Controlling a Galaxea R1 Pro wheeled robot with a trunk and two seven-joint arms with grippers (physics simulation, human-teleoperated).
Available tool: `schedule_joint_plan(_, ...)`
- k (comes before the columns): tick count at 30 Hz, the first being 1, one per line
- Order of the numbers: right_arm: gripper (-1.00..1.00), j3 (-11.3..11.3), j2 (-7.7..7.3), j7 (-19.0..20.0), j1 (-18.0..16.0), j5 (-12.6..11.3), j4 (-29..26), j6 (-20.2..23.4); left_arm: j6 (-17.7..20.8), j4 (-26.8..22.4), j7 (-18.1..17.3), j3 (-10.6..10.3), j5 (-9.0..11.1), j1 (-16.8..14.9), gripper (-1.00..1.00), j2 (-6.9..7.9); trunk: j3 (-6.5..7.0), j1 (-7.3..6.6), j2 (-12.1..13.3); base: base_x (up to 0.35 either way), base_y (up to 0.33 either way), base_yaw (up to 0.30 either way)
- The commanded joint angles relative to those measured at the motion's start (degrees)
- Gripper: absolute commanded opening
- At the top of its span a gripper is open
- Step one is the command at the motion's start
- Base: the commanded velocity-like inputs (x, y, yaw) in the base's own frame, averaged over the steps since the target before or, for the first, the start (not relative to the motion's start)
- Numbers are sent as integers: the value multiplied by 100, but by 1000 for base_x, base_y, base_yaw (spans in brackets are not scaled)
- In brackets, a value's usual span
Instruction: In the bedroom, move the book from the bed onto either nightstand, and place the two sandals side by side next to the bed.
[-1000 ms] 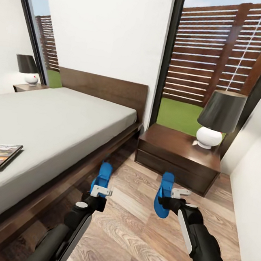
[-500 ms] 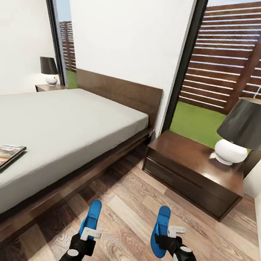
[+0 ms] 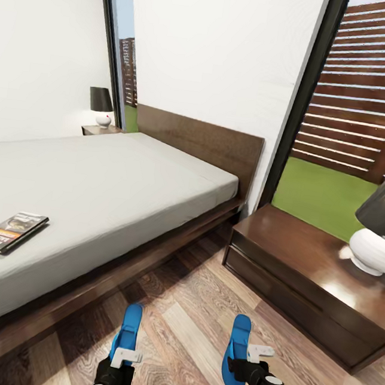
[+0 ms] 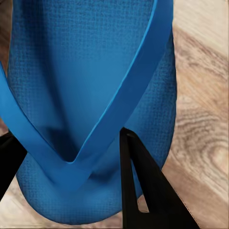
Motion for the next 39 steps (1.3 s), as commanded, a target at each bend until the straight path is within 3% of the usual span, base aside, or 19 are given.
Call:
schedule_joint_plan(1, -100, 3, -3, 13, 1, -7, -4, 33, -80, 44, 61, -57, 85, -7, -100, 3, -4, -1, -2, 21, -18, 270)
schedule_joint_plan(39, -100, 10, 5, 13, 1, -7, 41, 31, -179, 107, 69, -60, 153, -8, -100, -14, -4, -1, -2, -36, -25, 270)
